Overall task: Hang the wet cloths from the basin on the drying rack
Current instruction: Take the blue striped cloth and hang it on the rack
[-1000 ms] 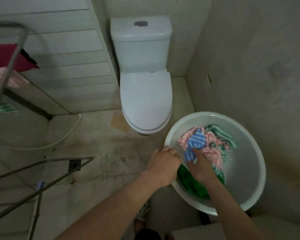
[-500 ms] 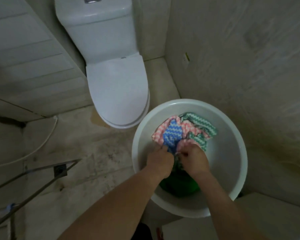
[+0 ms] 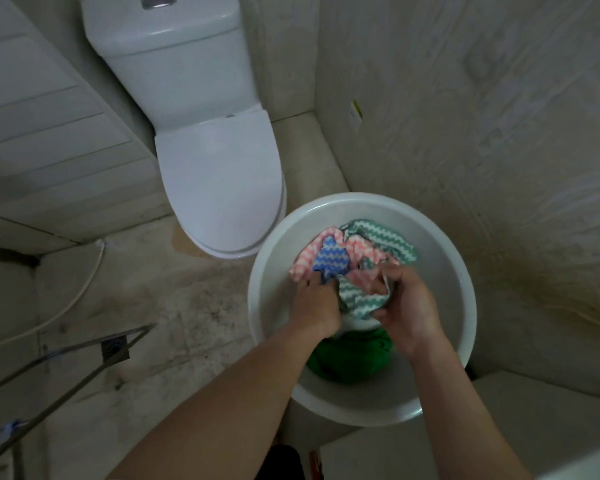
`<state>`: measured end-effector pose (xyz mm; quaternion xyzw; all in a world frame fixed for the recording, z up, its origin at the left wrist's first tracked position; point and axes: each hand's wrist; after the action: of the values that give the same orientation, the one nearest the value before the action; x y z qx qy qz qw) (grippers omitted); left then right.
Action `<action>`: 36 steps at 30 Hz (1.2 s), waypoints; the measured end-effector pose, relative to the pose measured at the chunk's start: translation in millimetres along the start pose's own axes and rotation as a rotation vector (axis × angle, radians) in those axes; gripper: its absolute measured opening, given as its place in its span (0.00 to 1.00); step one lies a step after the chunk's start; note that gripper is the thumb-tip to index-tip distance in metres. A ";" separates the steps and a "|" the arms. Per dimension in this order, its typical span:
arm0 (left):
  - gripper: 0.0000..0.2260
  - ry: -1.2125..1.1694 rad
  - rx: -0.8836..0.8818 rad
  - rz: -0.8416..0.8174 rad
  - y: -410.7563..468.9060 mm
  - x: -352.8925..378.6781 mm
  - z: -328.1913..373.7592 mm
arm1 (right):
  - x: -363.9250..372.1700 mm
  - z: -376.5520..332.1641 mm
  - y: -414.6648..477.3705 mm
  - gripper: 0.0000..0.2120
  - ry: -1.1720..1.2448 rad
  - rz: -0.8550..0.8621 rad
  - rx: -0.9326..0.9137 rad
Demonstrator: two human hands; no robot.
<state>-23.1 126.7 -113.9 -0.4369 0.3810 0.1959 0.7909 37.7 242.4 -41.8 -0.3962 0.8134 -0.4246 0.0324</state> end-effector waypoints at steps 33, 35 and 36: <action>0.22 -1.743 0.277 0.229 -190.0 -151.9 -74.5 | 115.9 -23.0 -77.0 0.09 -0.144 -0.642 -0.100; 0.25 -1.525 0.291 0.288 -198.2 -153.5 -73.6 | 127.2 -23.6 -86.4 0.15 -0.149 -0.704 -0.045; 0.23 -1.448 0.264 0.355 -203.0 -153.9 -73.9 | 134.3 -22.2 -91.9 0.17 -0.166 -0.739 -0.016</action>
<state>-21.9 -41.8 90.9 -0.0328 -0.1487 0.5110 0.8460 -6.1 137.0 76.4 -0.6962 0.6136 -0.3677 -0.0600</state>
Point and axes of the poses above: each hand's wrist, its own y-axis towards the middle knuckle, its own x-axis out of the palm, z = x × y
